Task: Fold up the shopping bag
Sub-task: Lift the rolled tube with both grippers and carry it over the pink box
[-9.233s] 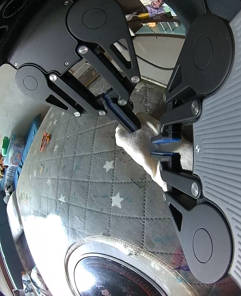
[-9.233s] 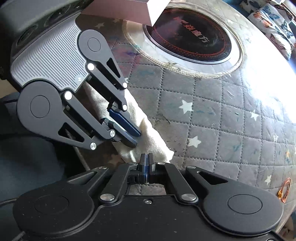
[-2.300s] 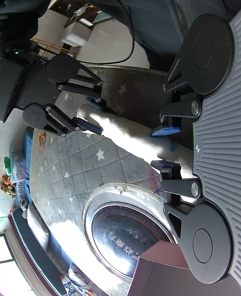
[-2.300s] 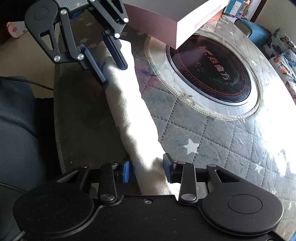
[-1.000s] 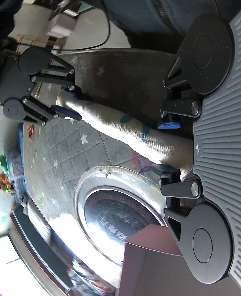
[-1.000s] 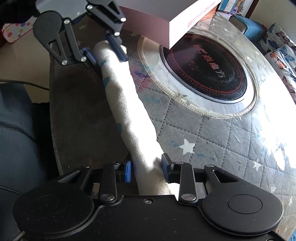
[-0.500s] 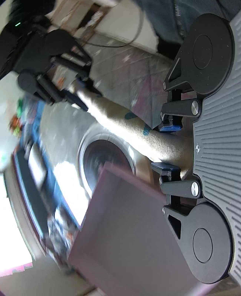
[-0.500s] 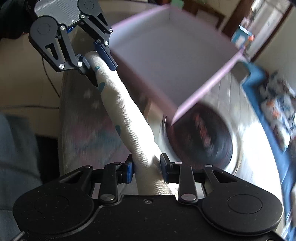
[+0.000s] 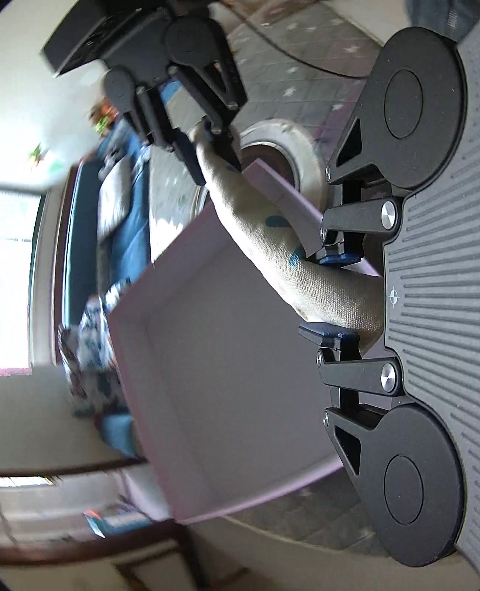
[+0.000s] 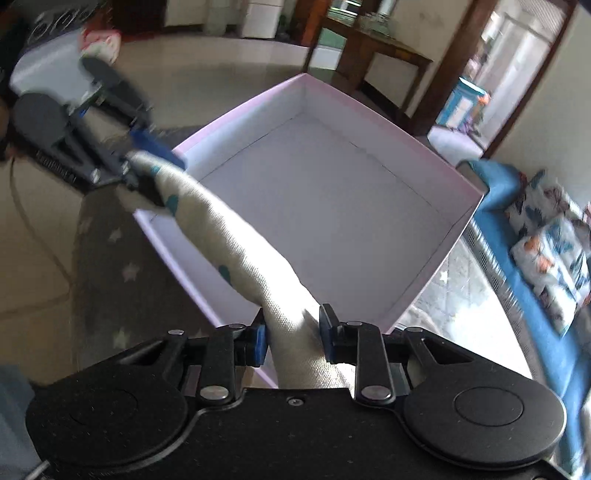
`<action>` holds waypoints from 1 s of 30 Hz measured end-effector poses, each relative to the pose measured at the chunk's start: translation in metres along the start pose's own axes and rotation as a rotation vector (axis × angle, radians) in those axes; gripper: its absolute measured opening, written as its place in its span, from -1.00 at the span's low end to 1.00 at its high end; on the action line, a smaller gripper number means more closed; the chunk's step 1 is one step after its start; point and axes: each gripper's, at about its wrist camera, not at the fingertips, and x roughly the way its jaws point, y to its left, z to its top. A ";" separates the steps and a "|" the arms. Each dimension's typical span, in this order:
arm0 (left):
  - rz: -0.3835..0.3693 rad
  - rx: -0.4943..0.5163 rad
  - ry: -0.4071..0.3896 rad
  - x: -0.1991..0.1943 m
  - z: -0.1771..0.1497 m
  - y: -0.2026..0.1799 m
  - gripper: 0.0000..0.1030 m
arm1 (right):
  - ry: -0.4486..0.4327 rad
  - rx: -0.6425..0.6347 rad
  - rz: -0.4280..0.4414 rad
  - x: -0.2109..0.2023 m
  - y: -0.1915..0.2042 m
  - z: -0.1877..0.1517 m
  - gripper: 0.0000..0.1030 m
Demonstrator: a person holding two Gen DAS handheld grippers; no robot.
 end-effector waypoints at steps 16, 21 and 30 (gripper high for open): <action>0.001 -0.325 -0.003 0.005 -0.006 0.051 -0.41 | -0.024 0.489 0.118 0.038 -0.054 -0.007 -0.43; -0.025 -0.402 -0.014 0.013 -0.009 0.059 -0.41 | -0.034 0.632 0.168 0.043 -0.070 -0.017 -0.43; -0.035 -0.348 0.007 0.020 -0.008 0.062 -0.41 | -0.006 0.651 0.195 0.048 -0.078 -0.023 -0.44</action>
